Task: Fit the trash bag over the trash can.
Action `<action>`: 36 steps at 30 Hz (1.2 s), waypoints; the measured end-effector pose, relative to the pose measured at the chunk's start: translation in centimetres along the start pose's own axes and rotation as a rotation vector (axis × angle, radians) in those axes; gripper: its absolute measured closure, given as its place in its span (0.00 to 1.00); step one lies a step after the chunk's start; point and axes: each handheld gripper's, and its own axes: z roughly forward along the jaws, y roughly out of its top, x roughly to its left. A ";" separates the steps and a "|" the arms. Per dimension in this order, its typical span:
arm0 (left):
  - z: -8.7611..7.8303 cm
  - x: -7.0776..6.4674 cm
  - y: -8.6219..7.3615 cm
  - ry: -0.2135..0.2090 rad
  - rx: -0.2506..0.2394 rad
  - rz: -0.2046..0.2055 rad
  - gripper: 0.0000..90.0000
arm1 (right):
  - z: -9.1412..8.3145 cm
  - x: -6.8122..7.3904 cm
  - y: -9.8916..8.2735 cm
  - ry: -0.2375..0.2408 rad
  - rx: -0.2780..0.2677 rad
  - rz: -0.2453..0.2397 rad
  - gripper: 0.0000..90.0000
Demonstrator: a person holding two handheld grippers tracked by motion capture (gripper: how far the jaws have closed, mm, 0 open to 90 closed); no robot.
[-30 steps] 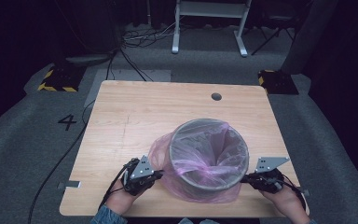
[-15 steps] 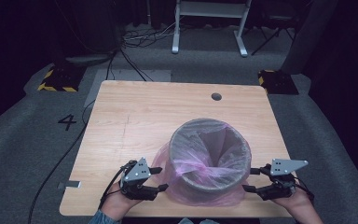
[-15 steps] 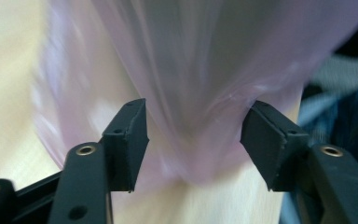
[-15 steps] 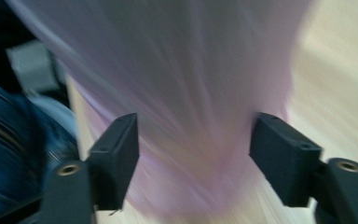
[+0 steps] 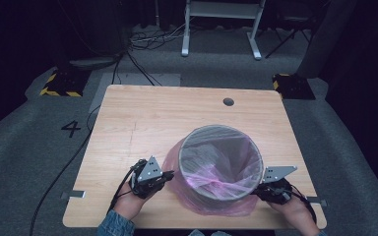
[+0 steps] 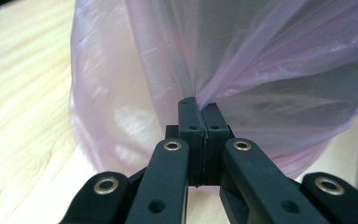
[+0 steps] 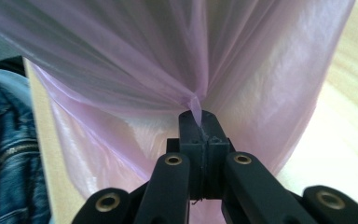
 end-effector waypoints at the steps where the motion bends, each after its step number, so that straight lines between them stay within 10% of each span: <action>1: 0.3 0.2 -0.1 -0.001 -0.001 -0.003 1.00 | 0.2 0.1 -0.1 -0.004 0.001 0.004 1.00; 6: 2.0 1.6 -0.6 0.071 0.084 -0.017 1.00 | 0.1 0.1 0.0 -0.041 -0.009 0.006 0.97; 9: 2.9 1.9 -0.9 0.043 0.102 -0.044 1.00 | -0.4 -0.1 0.4 -0.073 -0.049 0.012 0.97; 12: 2.9 0.7 -0.7 0.021 0.119 0.028 1.00 | -0.4 -0.3 0.6 -0.084 -0.065 0.022 0.99; 17: 1.3 0.7 0.3 0.022 0.029 0.011 1.00 | 1.5 -0.4 -0.2 -0.017 0.099 0.068 1.00; 22: 2.4 1.7 -0.3 0.039 0.100 -0.020 1.00 | 1.5 0.9 -0.8 -0.001 0.114 0.032 1.00; 25: 4.4 1.4 -1.2 -0.094 0.213 -0.051 1.00 | 0.5 0.7 -0.7 -0.038 0.049 0.033 0.98; 28: 4.4 0.1 -1.2 -0.208 0.219 -0.019 1.00 | -0.2 0.2 -0.6 -0.053 0.007 0.057 0.99; 36: 1.6 1.0 -1.8 -0.104 0.132 -0.053 1.00 | -0.2 0.4 -3.0 -0.015 0.089 0.079 1.00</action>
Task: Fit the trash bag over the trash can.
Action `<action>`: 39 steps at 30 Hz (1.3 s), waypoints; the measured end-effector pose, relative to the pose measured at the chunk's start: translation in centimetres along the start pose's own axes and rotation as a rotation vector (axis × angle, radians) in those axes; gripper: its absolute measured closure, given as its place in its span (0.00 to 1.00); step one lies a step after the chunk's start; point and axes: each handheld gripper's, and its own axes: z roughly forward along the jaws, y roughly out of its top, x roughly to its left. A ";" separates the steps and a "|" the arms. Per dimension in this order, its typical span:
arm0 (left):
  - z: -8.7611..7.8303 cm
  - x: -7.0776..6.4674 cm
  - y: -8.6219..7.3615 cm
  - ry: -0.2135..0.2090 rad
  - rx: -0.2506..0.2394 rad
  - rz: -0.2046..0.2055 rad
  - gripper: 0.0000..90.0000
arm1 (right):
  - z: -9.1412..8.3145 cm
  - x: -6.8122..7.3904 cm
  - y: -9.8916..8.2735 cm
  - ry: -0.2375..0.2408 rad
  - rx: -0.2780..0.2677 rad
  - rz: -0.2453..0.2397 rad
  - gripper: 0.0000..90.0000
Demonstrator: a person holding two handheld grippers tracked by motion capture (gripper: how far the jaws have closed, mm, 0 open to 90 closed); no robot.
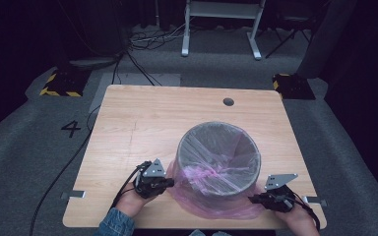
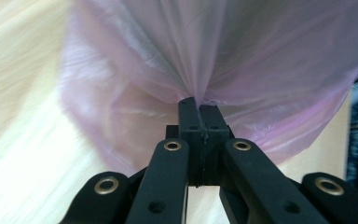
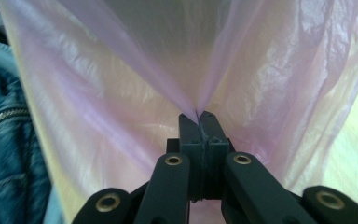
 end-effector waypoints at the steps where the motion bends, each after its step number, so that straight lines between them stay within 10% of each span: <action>1: 0.1 0.0 -0.2 0.008 0.023 0.003 1.00 | -0.4 0.0 -0.2 0.000 -0.002 0.006 1.00; 4: 1.2 -0.4 -1.1 0.045 0.141 0.030 1.00 | -1.6 0.1 -0.7 0.010 -0.030 0.019 1.00; 8: 1.4 -0.7 -1.1 0.014 0.168 0.029 1.00 | -2.4 0.4 -1.0 0.010 -0.035 0.011 0.99; 10: 0.9 -0.9 -0.9 0.023 0.110 0.025 0.98 | -2.5 0.5 -1.0 0.016 -0.022 0.008 0.98; 12: -0.1 -1.0 -0.4 -0.002 0.000 0.009 0.68 | -2.5 0.8 -1.0 -0.001 -0.022 -0.018 0.81; 14: -1.2 -1.4 0.1 -0.034 -0.086 0.033 0.56 | -2.8 1.1 -0.6 -0.027 -0.109 -0.069 0.52; 16: -1.7 -1.7 0.6 -0.050 -0.143 0.052 0.50 | -3.1 1.5 0.1 -0.007 -0.174 -0.101 0.50; 21: -2.2 -1.9 1.6 0.063 -0.175 0.063 0.90 | -2.7 1.8 2.2 0.014 -0.200 -0.131 0.99; 28: -0.8 -0.1 2.0 0.099 -0.187 0.021 1.00 | -0.4 0.8 1.9 0.024 -0.145 -0.060 0.98; 30: -0.1 -0.6 2.2 0.133 -0.150 0.048 0.99 | -0.3 1.0 1.9 -0.005 -0.128 -0.057 0.83; 33: 0.0 -1.0 2.1 0.163 -0.152 0.064 0.66 | -0.7 0.9 1.6 0.024 -0.165 -0.019 0.58; 39: -2.4 -0.9 0.6 0.173 -0.204 0.038 0.47 | -3.2 0.5 0.9 0.080 -0.244 -0.004 0.47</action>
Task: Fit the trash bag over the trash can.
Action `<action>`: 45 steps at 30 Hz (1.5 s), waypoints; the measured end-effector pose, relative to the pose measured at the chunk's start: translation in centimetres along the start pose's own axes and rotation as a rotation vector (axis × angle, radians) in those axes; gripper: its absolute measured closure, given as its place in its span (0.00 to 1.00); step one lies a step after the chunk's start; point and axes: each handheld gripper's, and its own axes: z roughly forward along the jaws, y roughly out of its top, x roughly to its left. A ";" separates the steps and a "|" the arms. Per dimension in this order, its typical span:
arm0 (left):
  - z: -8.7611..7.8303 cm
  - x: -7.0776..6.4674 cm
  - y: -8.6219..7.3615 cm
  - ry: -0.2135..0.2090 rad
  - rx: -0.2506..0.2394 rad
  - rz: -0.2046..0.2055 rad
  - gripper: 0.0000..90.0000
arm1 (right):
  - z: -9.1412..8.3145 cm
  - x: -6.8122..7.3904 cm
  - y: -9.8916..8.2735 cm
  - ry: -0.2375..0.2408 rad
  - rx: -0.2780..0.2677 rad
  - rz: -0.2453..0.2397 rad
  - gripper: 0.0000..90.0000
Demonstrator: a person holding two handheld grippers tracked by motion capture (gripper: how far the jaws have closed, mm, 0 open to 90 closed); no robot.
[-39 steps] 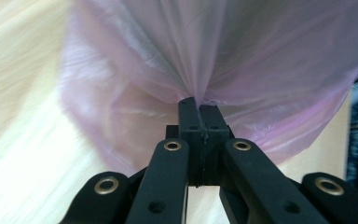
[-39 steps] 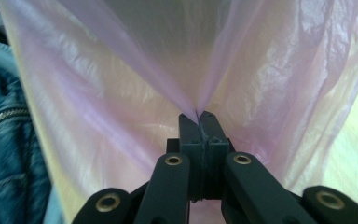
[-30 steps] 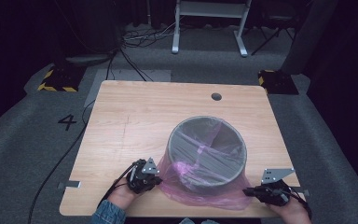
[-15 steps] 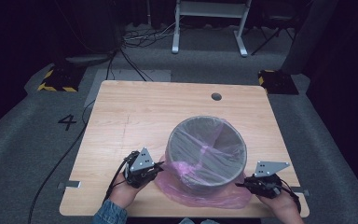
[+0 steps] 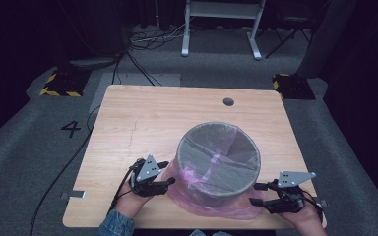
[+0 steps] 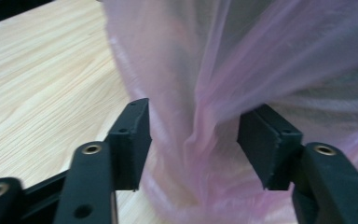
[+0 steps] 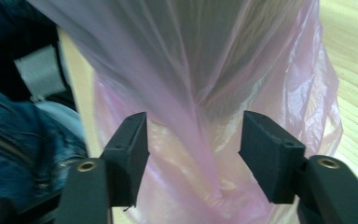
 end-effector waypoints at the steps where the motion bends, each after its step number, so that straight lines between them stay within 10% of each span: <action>1: -0.4 0.1 -0.2 0.012 -0.005 -0.009 0.46 | -0.5 0.0 0.0 0.005 -0.018 0.001 0.47; 7: -2.4 1.4 -1.5 0.084 0.005 -0.055 0.43 | -2.8 0.5 0.8 -0.090 -0.085 -0.047 0.38; 11: -3.1 2.8 -2.5 0.193 0.066 -0.092 0.43 | -3.8 -0.5 2.1 -0.115 -0.056 0.072 0.30; 21: -2.8 5.7 -5.4 0.300 0.176 -0.197 0.43 | -5.8 -1.2 4.1 -0.200 -0.115 0.046 0.16; 27: -2.3 6.2 -6.3 0.321 0.229 -0.201 0.43 | -6.4 -1.3 6.2 -0.250 -0.072 0.105 0.16; 33: -1.9 6.6 -6.8 0.326 0.253 -0.208 0.43 | -7.6 -0.8 8.6 -0.230 -0.139 0.045 0.18; 45: -1.7 7.6 -7.8 0.234 0.239 -0.216 0.39 | -6.6 0.4 14.2 -0.226 -0.086 -0.028 0.32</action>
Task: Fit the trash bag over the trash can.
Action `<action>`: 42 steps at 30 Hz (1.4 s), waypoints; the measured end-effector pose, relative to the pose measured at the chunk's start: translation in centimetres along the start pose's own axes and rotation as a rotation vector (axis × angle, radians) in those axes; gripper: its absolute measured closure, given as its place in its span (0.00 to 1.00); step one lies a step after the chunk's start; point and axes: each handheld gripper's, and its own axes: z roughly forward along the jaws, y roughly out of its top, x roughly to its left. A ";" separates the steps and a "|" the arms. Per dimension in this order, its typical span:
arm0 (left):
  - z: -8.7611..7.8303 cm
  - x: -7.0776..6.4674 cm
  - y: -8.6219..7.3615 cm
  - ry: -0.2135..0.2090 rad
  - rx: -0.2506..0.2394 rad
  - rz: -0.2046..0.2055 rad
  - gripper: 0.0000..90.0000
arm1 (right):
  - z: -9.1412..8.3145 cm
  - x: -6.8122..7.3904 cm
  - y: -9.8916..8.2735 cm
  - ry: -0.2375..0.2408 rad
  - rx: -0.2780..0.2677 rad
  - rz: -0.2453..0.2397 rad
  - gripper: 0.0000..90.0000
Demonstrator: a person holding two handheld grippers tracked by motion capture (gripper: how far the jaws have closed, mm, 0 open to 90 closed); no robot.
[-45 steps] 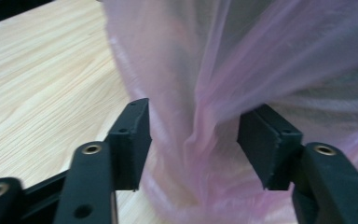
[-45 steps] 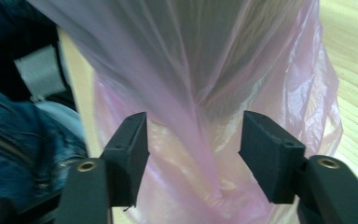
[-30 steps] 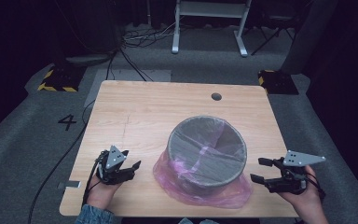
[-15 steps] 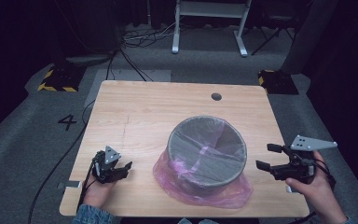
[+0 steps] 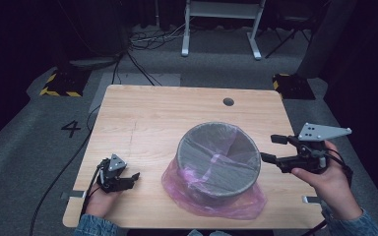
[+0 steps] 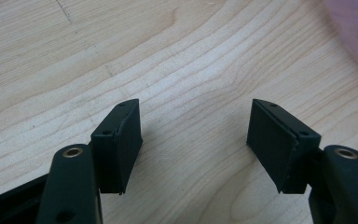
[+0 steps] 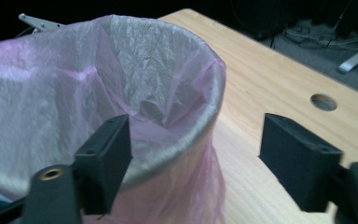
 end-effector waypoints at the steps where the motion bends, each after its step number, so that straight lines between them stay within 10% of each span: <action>1: 0.0 0.0 -0.1 -0.001 -0.008 0.001 0.38 | 0.2 0.0 0.3 0.011 0.011 0.016 0.33; 3: 0.1 0.1 -0.3 -0.006 -0.025 0.005 0.37 | 0.6 0.0 0.7 0.020 0.017 0.082 0.31; 24: 0.2 0.0 -0.3 0.004 -0.032 -0.003 0.36 | 6.7 3.1 7.0 0.139 -0.021 -0.098 0.27; 42: 0.2 0.0 -0.3 0.014 -0.028 -0.012 0.34 | 12.7 6.9 7.4 0.322 0.070 -0.175 0.42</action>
